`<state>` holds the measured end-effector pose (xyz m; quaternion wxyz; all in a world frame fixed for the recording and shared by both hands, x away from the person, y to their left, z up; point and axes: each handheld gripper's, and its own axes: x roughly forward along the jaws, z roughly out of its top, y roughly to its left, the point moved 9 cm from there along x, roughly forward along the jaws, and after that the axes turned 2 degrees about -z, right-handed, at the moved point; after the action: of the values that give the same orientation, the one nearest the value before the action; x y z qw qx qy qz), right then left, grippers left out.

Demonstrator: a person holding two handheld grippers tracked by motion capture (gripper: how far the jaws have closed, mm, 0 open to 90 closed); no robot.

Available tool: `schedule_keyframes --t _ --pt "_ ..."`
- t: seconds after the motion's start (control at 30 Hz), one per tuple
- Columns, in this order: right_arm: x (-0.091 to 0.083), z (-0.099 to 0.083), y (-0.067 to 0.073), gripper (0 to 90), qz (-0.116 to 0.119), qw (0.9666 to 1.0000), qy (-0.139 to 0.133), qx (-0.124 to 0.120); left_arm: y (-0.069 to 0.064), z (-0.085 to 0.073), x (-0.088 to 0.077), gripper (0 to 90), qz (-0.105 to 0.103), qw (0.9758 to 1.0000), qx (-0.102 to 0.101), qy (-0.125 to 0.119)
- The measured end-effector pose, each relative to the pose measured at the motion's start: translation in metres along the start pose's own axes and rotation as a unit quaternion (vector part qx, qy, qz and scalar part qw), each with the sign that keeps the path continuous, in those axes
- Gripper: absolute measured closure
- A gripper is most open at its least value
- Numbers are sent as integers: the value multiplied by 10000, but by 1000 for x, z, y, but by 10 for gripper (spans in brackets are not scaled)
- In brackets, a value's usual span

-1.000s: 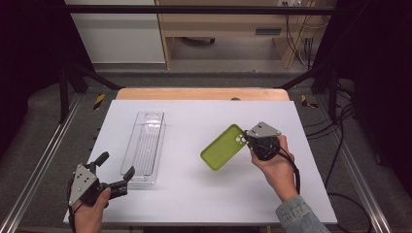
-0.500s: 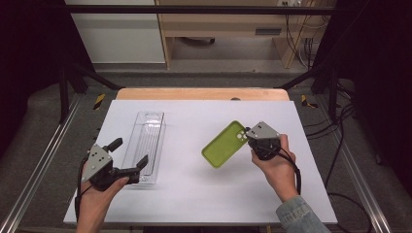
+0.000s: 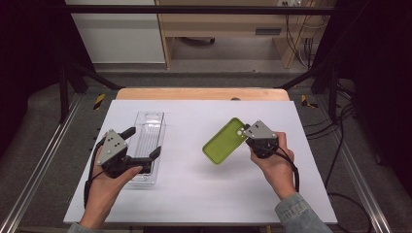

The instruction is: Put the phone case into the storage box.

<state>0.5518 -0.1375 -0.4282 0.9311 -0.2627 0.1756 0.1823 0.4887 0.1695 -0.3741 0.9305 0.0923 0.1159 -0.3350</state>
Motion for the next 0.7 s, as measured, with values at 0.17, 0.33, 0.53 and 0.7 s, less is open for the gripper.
schedule_keyframes --t 0.17,0.33,0.53,0.7 --pt "4 0 -3 881 -131 9998 -2 -162 -11 8 13 11 -114 9996 239 127" --pt "3 4 -3 881 -180 9996 -68 -217 -21 15 27 11 -260 9984 435 246" --pt "1 7 -4 881 -216 9993 -124 -283 -28 19 42 13 -357 9965 660 373" --pt "-1 10 -5 881 -239 9990 -165 -344 -30 22 53 16 -414 9958 676 454"
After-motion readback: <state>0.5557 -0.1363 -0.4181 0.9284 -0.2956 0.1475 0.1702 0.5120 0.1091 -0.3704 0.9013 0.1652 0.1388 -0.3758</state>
